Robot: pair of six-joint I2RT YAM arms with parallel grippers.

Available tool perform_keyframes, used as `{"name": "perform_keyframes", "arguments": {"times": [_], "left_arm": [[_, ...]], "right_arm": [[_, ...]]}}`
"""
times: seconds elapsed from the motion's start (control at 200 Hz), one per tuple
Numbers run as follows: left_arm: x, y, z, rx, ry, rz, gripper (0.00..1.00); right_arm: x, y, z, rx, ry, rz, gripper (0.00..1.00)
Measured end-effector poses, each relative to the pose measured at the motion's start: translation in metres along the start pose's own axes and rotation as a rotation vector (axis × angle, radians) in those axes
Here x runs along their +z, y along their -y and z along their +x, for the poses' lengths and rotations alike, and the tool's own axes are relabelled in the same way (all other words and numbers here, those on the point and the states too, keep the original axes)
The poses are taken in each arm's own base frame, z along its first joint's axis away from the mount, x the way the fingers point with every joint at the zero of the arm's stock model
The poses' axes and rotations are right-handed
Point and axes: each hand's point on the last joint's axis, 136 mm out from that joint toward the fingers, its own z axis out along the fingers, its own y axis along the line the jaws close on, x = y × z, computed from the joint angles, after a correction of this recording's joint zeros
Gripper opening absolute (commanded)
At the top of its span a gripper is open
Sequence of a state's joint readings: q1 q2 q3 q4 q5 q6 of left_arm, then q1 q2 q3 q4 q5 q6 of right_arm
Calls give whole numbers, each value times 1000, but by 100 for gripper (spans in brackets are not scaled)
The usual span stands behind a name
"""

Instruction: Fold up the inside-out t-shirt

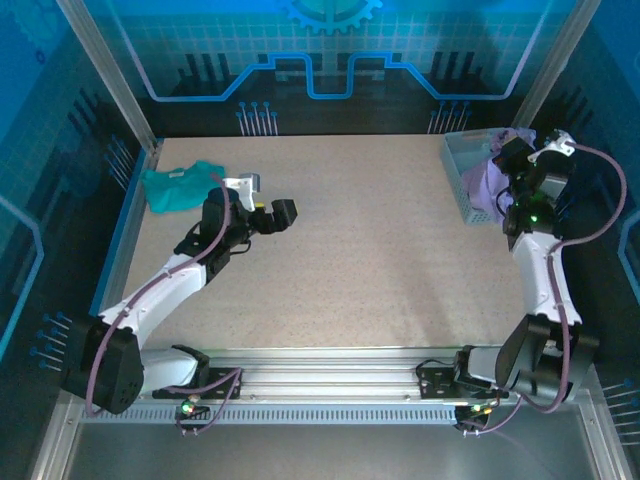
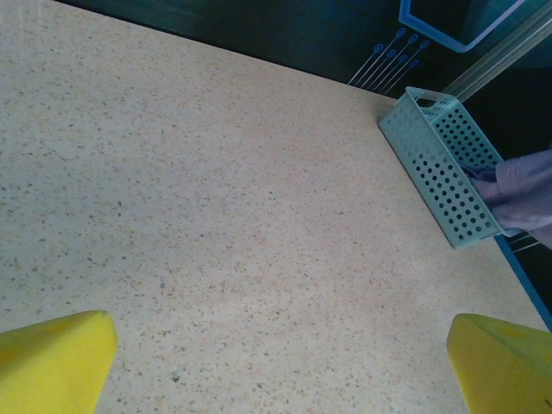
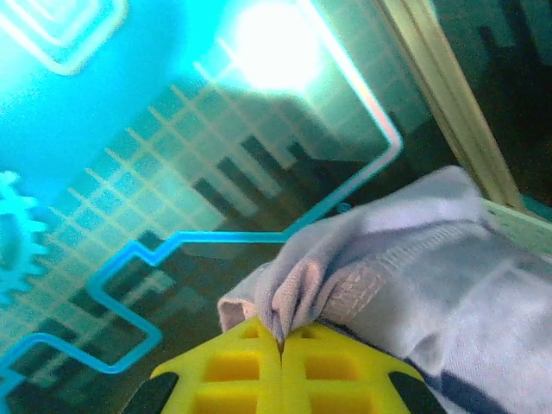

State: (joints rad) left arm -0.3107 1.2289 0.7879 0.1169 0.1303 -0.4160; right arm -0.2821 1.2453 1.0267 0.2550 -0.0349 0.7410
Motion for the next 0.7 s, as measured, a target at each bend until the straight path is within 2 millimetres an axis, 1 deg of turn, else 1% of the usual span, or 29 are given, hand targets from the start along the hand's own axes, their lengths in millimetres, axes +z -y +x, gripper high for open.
{"name": "perform_keyframes", "arguments": {"times": [0.05, 0.11, 0.185, 0.19, 0.215, 0.22, 0.25, 0.255, 0.27, 0.29, 0.3, 0.32, 0.38, 0.405, 0.455, 0.485, 0.52, 0.555, 0.625, 0.655, 0.7], "left_arm": [[-1, 2, 0, -4, 0, 8, 99], [-2, 4, -1, -5, 3, 16, 99], [-6, 7, -4, -3, 14, 28, 99], [-6, 8, -4, -3, 14, 29, 99], [-7, 8, -5, -3, 19, 32, 99], [-8, 9, -5, -3, 20, 32, 99], [-9, 10, -7, -2, 26, 34, 99], [-10, 10, -7, -2, 28, 34, 99], [-11, 10, -8, -1, 33, 34, 99], [-12, 10, -10, 0, 40, 31, 99], [-13, 10, -11, 0, 45, 29, 99], [-15, 10, -12, 1, 53, 24, 99], [-22, 5, -17, 2, 83, -8, 99], [-25, 3, -19, 2, 98, -26, 99], [-33, -4, -23, 0, 128, -75, 99], [-39, -9, -26, -1, 150, -107, 99], [-46, -15, -30, -3, 176, -144, 99], [-54, -20, -33, -5, 203, -182, 99], [-74, -32, -40, -12, 260, -256, 99], [-82, -37, -42, -15, 284, -284, 99], [-95, -42, -46, -19, 317, -316, 99]], "right_arm": [[-11, -18, -9, 6, 26, -50, 0], [-29, -51, -22, 0, 60, -140, 0], [-56, -106, -37, -21, 86, -280, 0], [-60, -113, -38, -28, 87, -297, 0], [-69, -132, -43, -37, 91, -344, 0], [-73, -139, -43, -43, 90, -362, 0], [-84, -163, -47, -55, 89, -419, 0], [-88, -170, -48, -63, 87, -439, 0], [-93, -180, -50, -68, 88, -462, 0], [-105, -200, -51, -77, 84, -519, 0], [-109, -206, -52, -80, 84, -534, 0], [-120, -224, -54, -86, 80, -586, 0], [-147, -260, -54, -89, 58, -704, 0], [-155, -270, -52, -90, 47, -738, 0], [-169, -290, -44, -81, 5, -806, 0], [-175, -301, -36, -78, -31, -843, 0], [-179, -313, -23, -78, -78, -876, 0], [-180, -325, -4, -83, -144, -907, 0], [-175, -338, 34, -99, -270, -922, 0], [-168, -337, 54, -111, -329, -906, 1], [-153, -330, 85, -134, -419, -855, 2]]}}
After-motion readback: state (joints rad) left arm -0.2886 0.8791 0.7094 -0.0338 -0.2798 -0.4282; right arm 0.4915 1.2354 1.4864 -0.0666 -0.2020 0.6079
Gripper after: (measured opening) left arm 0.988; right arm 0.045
